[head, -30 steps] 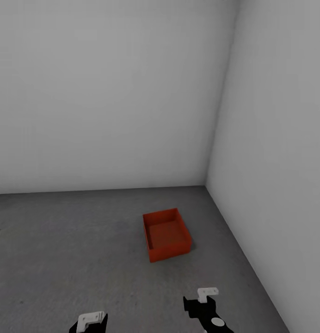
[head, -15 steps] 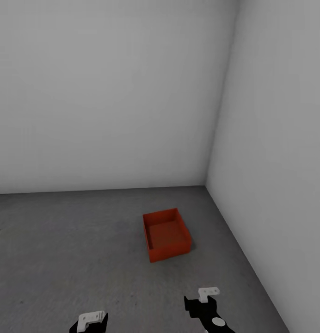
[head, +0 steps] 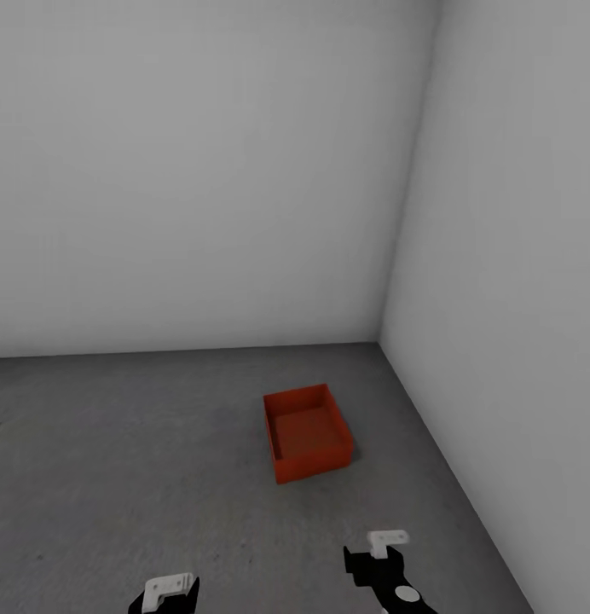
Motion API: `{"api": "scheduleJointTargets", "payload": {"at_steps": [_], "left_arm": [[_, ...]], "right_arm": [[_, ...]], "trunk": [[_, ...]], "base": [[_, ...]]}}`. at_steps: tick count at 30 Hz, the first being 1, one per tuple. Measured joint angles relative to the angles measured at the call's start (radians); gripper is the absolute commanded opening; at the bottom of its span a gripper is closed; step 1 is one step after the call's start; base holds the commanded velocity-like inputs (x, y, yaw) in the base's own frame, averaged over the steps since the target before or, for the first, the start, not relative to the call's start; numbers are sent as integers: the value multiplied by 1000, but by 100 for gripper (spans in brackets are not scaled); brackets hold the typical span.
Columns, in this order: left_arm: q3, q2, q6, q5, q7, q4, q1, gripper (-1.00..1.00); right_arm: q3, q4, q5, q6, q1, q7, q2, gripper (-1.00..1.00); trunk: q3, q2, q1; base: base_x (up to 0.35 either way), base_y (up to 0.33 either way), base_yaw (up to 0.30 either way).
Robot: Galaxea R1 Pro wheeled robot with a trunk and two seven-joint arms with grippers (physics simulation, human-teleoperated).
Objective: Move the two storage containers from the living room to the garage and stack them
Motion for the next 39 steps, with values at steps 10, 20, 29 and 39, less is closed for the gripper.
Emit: {"api": "scheduleJointTargets", "payload": {"at_steps": [10,20,29,39], "left_arm": [[1,2,0,0,1,-1,0,100],[4,2,0,0,1,0,0,100],[4,1,1,0,0,4,0,100],[4,1,1,0,1,9,0,100]], "right_arm": [[-2,0,-4,0,0,1,-44,100],[-1,5,-6,3,5,2,-56,100],[-1,46,-7,3,7,3,-56,100],[-1,51,-7,3,7,2,-56,100]], "trunk": [[0,0,0],[0,0,0],[0,0,0],[0,0,0]], "base": [[0,0,0],[0,0,0],[0,0,0],[0,0,0]]}}
